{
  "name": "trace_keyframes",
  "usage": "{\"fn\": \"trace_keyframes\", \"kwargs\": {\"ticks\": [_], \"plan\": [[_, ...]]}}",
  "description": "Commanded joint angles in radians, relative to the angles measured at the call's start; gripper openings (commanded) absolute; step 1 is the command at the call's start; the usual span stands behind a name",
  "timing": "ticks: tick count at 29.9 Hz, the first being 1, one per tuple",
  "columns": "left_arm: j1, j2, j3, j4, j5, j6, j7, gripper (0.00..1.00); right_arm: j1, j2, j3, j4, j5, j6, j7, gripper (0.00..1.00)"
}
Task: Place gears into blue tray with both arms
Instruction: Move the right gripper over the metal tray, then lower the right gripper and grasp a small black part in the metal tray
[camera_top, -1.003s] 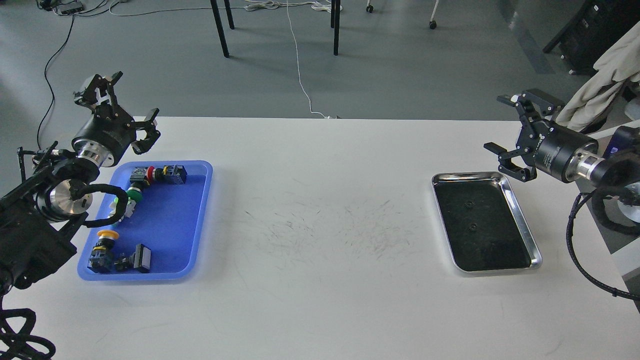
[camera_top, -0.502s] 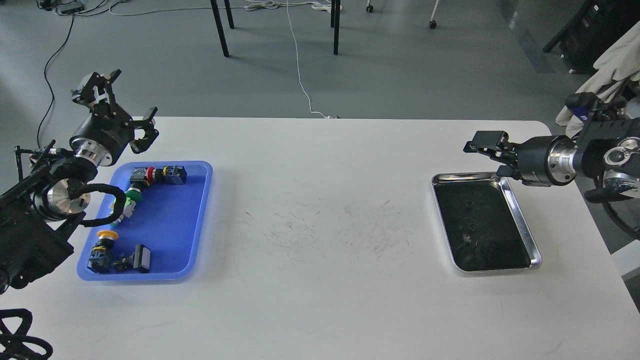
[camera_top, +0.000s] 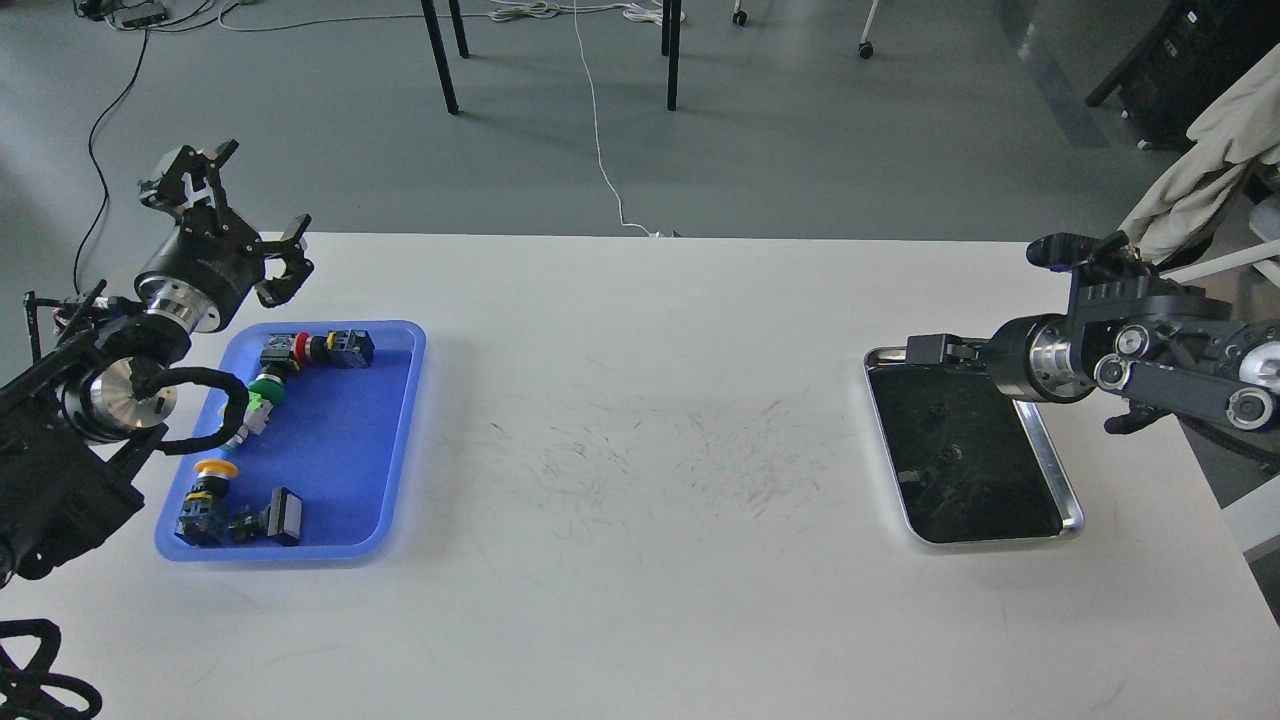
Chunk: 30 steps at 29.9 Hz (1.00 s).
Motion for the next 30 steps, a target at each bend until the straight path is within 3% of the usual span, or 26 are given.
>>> {"fn": "trace_keyframes", "kwargs": {"ticks": [1,13,30], "plan": [[0.0,0.0,0.0,0.001,0.0,0.0,-0.002,0.99,-0.021,0.032,-0.004,-0.029,-0.002,-0.003,0.001,0.95],[0.002,-0.001,0.0,0.001,0.008,0.0,-0.002,0.99,-0.071,0.066,-0.006,-0.074,-0.006,-0.009,0.012,0.9],[0.005,-0.001,0.006,0.001,0.012,0.0,-0.002,0.99,-0.097,0.079,-0.019,-0.109,-0.036,-0.017,0.018,0.72]]}}
